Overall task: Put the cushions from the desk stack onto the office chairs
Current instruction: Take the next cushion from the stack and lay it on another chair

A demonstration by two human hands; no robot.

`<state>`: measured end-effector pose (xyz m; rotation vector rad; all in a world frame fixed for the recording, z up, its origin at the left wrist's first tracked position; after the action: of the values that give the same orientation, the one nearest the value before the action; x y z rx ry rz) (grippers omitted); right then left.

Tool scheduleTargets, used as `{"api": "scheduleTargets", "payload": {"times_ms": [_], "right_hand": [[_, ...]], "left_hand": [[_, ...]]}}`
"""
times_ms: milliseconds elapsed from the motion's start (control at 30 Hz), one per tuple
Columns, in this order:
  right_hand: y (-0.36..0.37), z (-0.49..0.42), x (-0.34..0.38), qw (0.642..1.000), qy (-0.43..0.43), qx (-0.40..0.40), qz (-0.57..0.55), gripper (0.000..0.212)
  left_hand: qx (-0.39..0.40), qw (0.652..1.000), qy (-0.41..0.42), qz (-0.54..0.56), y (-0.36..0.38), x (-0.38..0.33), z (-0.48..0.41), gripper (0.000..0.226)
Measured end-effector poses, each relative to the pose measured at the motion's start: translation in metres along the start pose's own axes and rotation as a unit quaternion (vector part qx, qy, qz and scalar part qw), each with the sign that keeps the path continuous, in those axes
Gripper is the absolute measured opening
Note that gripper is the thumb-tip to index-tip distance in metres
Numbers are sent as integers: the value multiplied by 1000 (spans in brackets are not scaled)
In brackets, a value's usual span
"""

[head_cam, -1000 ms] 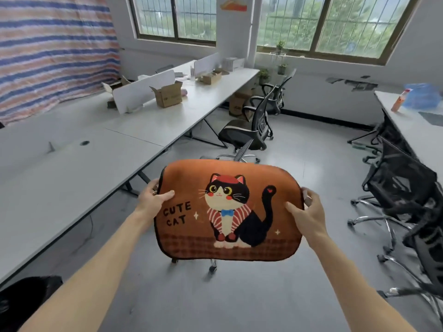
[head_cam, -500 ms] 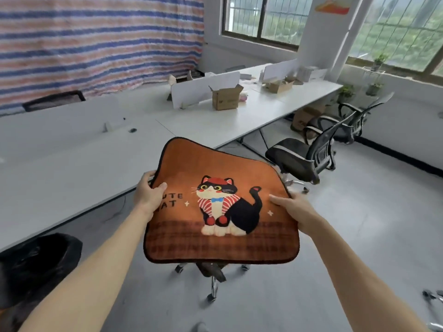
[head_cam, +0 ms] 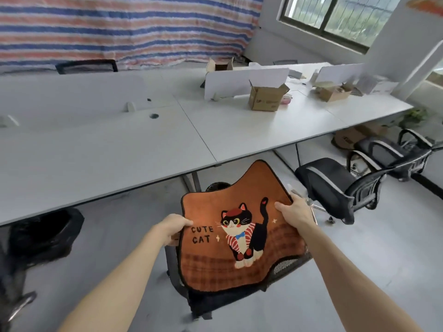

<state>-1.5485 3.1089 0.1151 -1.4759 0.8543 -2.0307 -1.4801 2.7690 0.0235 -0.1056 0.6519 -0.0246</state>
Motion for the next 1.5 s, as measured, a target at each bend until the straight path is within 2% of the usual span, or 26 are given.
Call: {"api": "scheduleTargets", "payload": {"times_ms": [133, 267, 433, 533, 633, 767, 833, 933, 1167, 1267, 1400, 1500], "right_hand": [[16, -53, -22, 998, 23, 40, 31, 33], [45, -103, -50, 990, 43, 121, 65, 33], [87, -155, -93, 962, 77, 240, 106, 42], [111, -174, -113, 947, 62, 279, 145, 42], [136, -194, -127, 939, 44, 301, 161, 46], [166, -211, -141, 936, 32, 302, 178, 53], [180, -218, -144, 938, 24, 293, 183, 53], [202, -227, -144, 948, 19, 268, 169, 46], [248, -253, -160, 981, 30, 164, 103, 28], [270, -257, -185, 982, 44, 155, 103, 33], [297, -253, -229, 972, 134, 153, 118, 41], [312, -253, -251, 963, 194, 145, 118, 43]], "left_hand": [[-5, 999, -37, -19, 10, 3, -34, 15], [-116, 992, -37, -45, 25, 16, -72, 31], [-231, 965, -82, -92, 47, 31, -87, 27], [-253, 947, -136, -142, 62, 45, -92, 16], [-281, 933, -172, -141, 77, 64, -107, 31], [-316, 920, -178, -148, 92, 66, -123, 17], [-325, 918, -180, -139, 95, 66, -136, 17], [-355, 914, -161, -115, 94, 69, -163, 31], [-467, 872, -141, -26, 107, 85, -231, 16], [-454, 875, -165, -32, 111, 117, -260, 19], [-359, 895, -243, -105, 117, 162, -284, 34], [-295, 897, -290, -153, 124, 183, -292, 44]]}}
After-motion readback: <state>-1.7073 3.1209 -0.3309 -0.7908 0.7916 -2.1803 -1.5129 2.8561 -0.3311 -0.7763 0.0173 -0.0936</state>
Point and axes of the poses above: each hand's wrist, its own z-axis away from the middle knuckle, its own y-axis out of the palm, x = y × z, the point moved 2 cm from there along -z, towards the middle knuckle, and after that the axes turned 1 degree about -x, right-handed, at the moved point
